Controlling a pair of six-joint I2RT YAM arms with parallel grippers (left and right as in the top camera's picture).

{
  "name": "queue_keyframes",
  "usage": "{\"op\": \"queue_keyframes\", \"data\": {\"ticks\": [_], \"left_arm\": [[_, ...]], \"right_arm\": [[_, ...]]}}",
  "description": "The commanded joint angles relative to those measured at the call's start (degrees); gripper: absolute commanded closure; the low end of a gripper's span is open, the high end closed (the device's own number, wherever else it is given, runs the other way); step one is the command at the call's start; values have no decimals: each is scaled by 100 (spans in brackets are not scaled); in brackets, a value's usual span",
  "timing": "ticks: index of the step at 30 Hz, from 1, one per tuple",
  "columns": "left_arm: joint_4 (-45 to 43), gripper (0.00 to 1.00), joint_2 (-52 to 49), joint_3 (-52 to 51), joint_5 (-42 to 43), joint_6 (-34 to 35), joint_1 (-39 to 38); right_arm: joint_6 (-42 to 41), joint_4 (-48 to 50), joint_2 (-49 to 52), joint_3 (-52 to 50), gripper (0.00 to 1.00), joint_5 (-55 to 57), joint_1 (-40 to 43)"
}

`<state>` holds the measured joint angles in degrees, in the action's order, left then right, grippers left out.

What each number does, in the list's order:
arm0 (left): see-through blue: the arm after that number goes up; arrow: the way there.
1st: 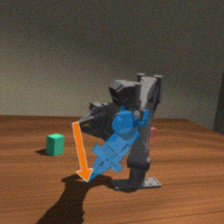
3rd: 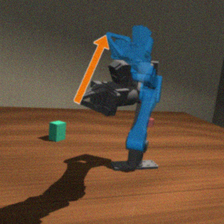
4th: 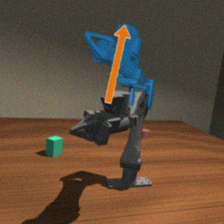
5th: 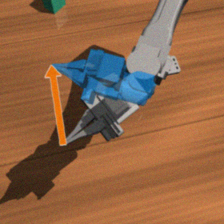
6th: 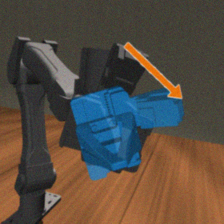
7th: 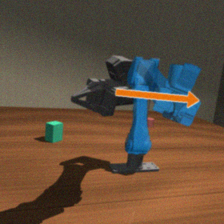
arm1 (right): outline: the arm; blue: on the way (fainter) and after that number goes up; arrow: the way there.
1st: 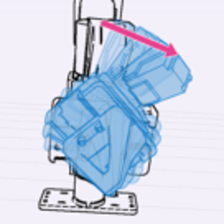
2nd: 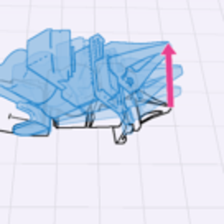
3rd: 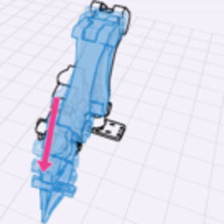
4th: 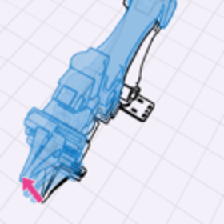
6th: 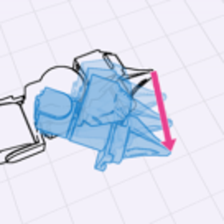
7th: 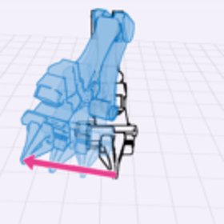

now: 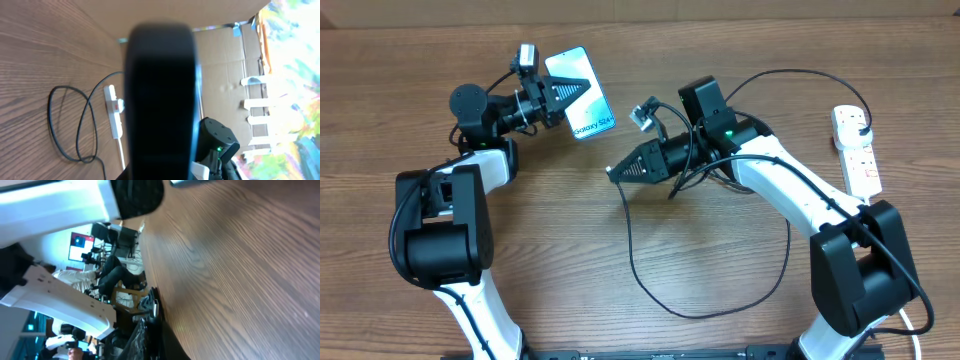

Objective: Plug charger to phone and switch on socket

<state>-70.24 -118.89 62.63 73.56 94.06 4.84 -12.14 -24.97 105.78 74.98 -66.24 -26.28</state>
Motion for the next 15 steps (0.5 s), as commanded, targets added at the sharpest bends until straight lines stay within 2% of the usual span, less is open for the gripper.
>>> {"op": "queue_keyframes", "data": {"ticks": [1,7,15], "left_arm": [[-433,95,50,129,-221,479,-55],[-1690,96,50,129,-501,1434,-52],[-1700,95,50,129,-332,1814,-81]], "right_arm": [[-457,361,-2,-31,96,-157,4],[-1344,1314,-2,-42,96,111,7],[-1661,1808,0,-42,96,474,7]]}}
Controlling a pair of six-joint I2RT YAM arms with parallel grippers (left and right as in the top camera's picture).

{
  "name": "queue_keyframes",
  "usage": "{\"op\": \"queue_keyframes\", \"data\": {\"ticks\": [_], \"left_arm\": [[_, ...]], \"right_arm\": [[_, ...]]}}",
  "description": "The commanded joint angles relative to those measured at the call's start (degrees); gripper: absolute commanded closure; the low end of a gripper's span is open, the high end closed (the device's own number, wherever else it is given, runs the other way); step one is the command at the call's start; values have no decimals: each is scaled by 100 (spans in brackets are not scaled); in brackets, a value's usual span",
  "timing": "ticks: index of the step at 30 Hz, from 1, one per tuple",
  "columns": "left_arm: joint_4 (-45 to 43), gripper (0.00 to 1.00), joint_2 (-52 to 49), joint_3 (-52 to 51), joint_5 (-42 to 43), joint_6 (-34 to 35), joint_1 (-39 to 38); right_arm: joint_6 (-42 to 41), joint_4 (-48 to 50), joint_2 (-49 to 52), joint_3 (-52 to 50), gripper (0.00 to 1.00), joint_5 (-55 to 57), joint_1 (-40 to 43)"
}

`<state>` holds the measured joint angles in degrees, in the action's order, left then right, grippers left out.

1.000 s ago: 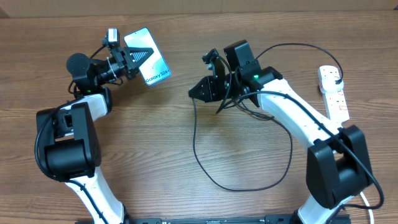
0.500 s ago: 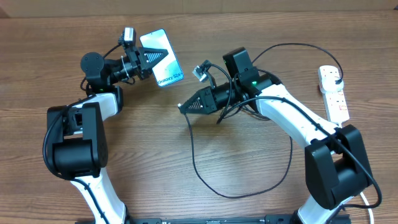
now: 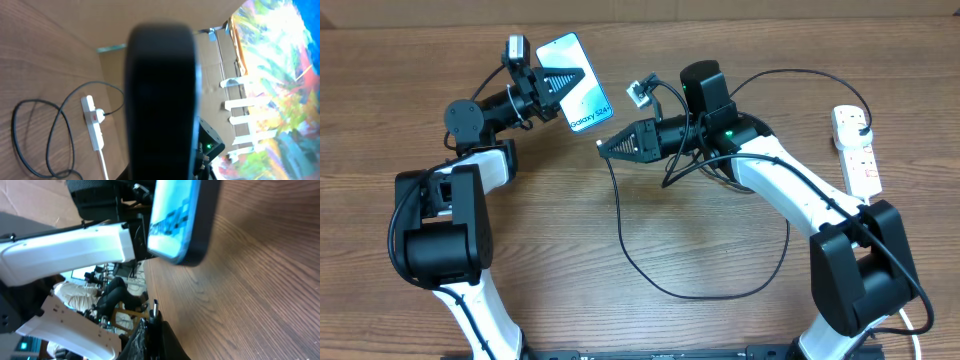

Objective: Plug charger to phone and switch on socket

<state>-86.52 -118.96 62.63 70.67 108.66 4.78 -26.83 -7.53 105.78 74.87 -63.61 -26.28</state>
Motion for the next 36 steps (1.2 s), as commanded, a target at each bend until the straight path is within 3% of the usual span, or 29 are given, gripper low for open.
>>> {"op": "queue_keyframes", "data": {"ticks": [1,13,36], "left_arm": [[-72,96,57,129,-28,387,-74],[-74,95,57,129,90,393,-72],[-74,95,57,129,114,315,-197]], "right_arm": [[-192,101,0,-31,96,208,7],[-616,542,0,-31,96,205,4],[-649,645,0,-31,96,319,4]]}}
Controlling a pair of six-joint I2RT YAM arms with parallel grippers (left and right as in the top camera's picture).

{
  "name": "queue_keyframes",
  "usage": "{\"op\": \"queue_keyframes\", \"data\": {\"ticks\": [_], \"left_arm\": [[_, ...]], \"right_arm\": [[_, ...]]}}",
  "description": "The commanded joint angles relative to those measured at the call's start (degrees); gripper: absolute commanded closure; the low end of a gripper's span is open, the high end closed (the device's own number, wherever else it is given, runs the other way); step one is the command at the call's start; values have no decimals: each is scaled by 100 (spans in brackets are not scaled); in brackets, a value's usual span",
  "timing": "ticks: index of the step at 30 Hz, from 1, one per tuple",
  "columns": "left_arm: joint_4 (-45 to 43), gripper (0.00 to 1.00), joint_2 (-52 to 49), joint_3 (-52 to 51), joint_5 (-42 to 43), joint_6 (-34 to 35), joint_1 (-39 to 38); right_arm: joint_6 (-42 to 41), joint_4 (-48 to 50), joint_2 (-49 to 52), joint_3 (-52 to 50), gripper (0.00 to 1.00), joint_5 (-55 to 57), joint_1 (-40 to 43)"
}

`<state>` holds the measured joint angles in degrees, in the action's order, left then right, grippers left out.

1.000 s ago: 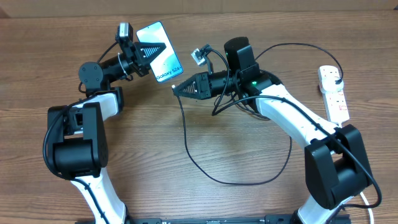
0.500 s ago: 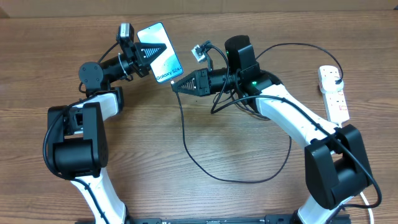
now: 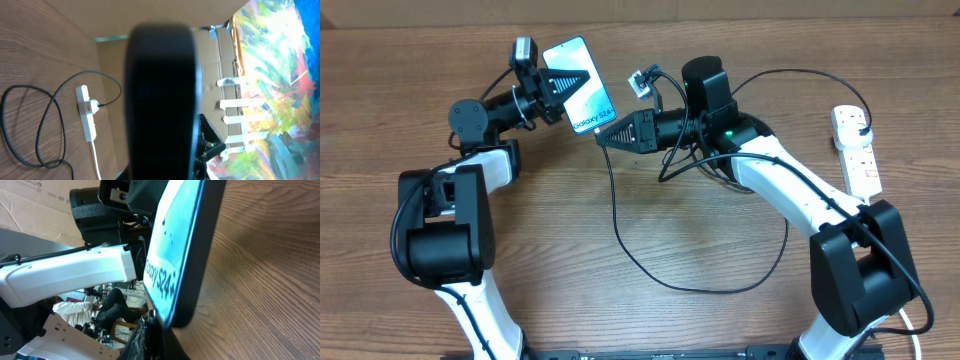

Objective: Plug charger to phone and switch on socket

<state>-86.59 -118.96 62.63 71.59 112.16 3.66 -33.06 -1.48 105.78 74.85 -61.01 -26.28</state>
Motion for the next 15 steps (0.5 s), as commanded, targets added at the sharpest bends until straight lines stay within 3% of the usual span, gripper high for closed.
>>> {"op": "queue_keyframes", "data": {"ticks": [1,15], "left_arm": [[-68,96,57,129,22,-35,-96],[-68,95,57,129,66,-79,-101]], "right_arm": [[-26,39,0,-28,96,66,4],[-129,37,0,-28,96,101,48]]}}
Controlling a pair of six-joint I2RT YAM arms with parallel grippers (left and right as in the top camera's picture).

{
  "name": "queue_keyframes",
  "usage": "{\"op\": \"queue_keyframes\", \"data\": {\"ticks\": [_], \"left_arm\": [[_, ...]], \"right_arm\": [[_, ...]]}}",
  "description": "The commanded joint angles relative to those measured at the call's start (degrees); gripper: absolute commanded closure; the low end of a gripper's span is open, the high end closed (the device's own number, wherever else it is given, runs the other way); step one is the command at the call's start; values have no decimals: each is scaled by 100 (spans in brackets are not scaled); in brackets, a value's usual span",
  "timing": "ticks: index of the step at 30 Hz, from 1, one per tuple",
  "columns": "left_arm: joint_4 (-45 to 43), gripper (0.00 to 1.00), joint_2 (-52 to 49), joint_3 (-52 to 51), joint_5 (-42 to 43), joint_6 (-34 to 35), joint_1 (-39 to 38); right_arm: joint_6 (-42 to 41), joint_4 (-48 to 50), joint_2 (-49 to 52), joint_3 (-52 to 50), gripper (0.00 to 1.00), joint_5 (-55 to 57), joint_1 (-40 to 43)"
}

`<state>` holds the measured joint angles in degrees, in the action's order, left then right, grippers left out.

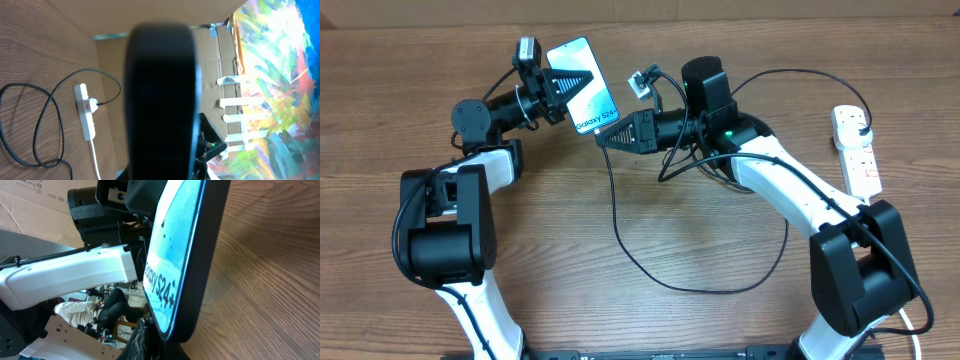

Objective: Plug charger to phone and switch on socket

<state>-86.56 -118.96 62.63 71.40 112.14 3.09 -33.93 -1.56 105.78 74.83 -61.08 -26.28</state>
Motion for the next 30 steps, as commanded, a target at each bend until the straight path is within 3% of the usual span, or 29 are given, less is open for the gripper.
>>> {"op": "queue_keyframes", "data": {"ticks": [1,30], "left_arm": [[-70,95,57,129,96,-76,-44],[-46,95,57,129,177,-175,-44]], "right_arm": [[-44,44,0,-26,96,107,70],[-170,46,0,-26,96,101,168]]}}
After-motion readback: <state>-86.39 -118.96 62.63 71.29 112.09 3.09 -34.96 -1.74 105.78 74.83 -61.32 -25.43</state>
